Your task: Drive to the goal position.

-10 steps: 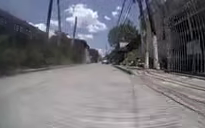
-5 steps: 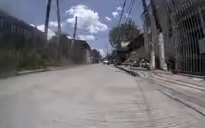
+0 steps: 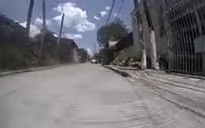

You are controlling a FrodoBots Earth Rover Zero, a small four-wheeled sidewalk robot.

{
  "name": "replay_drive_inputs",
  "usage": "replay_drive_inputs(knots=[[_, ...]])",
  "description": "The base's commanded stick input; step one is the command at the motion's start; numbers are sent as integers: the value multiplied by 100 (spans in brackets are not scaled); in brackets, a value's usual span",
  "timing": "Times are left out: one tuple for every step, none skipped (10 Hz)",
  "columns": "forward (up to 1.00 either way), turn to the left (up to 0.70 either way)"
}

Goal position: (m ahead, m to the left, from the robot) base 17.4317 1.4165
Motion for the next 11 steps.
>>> replay_drive_inputs(knots=[[100,0],[100,0],[100,0],[100,0],[100,0],[100,0],[100,0],[100,0],[100,0],[100,0],[100,0]])
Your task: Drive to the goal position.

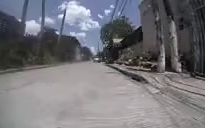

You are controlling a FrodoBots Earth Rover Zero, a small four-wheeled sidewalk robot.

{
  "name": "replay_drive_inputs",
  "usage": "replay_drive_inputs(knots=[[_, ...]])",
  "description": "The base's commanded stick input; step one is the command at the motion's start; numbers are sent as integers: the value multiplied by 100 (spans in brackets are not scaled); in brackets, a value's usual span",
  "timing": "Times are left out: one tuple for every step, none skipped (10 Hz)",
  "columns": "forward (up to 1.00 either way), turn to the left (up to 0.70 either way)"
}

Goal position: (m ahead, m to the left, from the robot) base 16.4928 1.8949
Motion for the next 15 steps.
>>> replay_drive_inputs(knots=[[100,0],[100,0],[100,0],[100,0],[100,0],[100,0],[100,0],[100,0],[100,0],[100,0],[100,0],[100,0],[100,0],[100,0],[100,0]])
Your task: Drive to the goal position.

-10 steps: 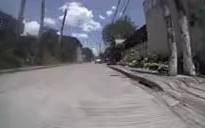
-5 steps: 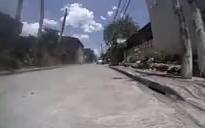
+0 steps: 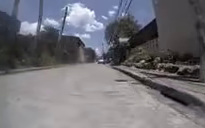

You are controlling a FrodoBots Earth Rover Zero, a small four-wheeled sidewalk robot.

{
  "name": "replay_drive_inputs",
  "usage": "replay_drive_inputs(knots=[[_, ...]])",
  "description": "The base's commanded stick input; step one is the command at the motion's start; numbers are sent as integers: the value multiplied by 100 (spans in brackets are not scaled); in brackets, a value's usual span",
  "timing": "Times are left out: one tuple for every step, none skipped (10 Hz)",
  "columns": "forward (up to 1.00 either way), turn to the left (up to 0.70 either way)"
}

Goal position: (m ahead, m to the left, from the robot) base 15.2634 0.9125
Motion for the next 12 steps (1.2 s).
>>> replay_drive_inputs(knots=[[100,0],[100,0],[100,0],[100,0],[100,0],[100,0],[100,0],[100,0],[100,0],[100,0],[100,0],[100,0]])
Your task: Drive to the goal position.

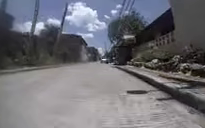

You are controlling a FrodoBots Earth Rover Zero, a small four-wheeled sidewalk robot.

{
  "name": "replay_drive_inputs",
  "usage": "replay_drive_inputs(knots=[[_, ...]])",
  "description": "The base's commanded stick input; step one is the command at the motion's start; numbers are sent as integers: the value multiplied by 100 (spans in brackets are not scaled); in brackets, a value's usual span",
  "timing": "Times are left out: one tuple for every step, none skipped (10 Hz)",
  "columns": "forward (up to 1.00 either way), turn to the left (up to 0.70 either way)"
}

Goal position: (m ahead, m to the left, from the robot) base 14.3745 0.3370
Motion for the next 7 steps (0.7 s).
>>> replay_drive_inputs(knots=[[100,0],[100,0],[100,0],[100,0],[100,0],[100,0],[100,0]])
